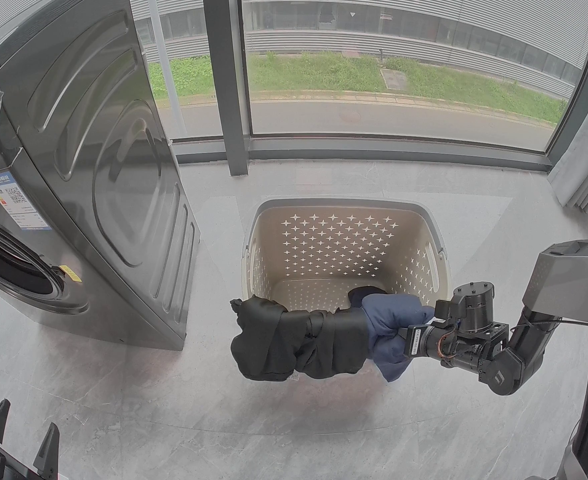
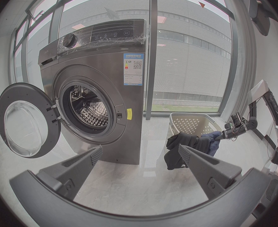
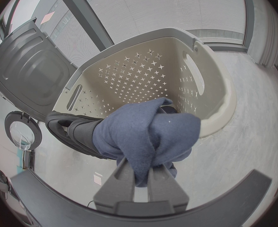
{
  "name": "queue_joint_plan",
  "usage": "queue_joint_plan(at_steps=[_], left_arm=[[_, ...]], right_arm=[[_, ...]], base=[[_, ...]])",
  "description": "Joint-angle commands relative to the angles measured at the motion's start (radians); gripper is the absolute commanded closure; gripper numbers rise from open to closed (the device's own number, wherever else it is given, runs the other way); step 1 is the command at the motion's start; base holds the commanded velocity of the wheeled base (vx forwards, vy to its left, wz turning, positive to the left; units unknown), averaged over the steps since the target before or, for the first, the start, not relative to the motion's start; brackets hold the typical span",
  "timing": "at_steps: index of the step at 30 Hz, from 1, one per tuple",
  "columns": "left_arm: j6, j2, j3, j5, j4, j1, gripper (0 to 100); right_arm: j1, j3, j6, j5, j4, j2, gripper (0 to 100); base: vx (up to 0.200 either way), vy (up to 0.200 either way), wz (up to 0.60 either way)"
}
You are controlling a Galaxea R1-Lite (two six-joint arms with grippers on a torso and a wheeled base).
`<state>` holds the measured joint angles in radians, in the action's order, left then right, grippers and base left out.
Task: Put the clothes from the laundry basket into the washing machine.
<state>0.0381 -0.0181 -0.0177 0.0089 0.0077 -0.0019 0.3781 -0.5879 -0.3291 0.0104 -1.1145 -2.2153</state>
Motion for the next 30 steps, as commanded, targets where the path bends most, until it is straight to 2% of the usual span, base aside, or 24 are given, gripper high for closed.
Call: queue_joint_plan(at_steps=[1,5,9,14,20,24,25,26,30], left_arm=[[0.000,0.006,0.013,0.000,0.000,0.000,0],[0.002,0.006,0.013,0.002,0.000,-0.001,0],[0.002,0.006,0.013,0.002,0.000,0.000,0],[0.002,0.006,0.013,0.002,0.000,0.000,0],[0.002,0.006,0.013,0.002,0.000,0.000,0],[0.002,0.007,0.013,0.003,0.000,0.000,0],[0.002,0.007,0.013,0.003,0.000,0.000,0],[0.002,0.006,0.013,0.003,0.000,0.000,0],[0.000,0.007,0.013,0.002,0.000,0.000,0]], right_arm=[[0.013,0.034,-0.007,0.002,-0.016,0.037,100],[0.019,0.088,-0.007,0.005,-0.044,0.100,100],[0.047,0.198,-0.007,0.008,-0.064,0.266,100],[0.067,0.273,-0.005,0.011,-0.050,0.450,100],[0.087,0.278,0.004,0.033,-0.039,0.611,100],[0.094,0.232,0.064,0.040,0.071,0.729,100],[0.094,0.232,0.064,0.040,0.071,0.729,100],[0.114,0.220,0.078,0.040,0.131,0.789,100],[0.182,0.203,0.084,0.029,0.245,0.895,100]], base=[[0.000,0.000,0.00],[0.000,0.000,0.00],[0.000,0.000,0.00],[0.000,0.000,0.00],[0.000,0.000,0.00],[0.000,0.000,0.00],[0.000,0.000,0.00],[0.000,0.000,0.00],[0.000,0.000,0.00]])
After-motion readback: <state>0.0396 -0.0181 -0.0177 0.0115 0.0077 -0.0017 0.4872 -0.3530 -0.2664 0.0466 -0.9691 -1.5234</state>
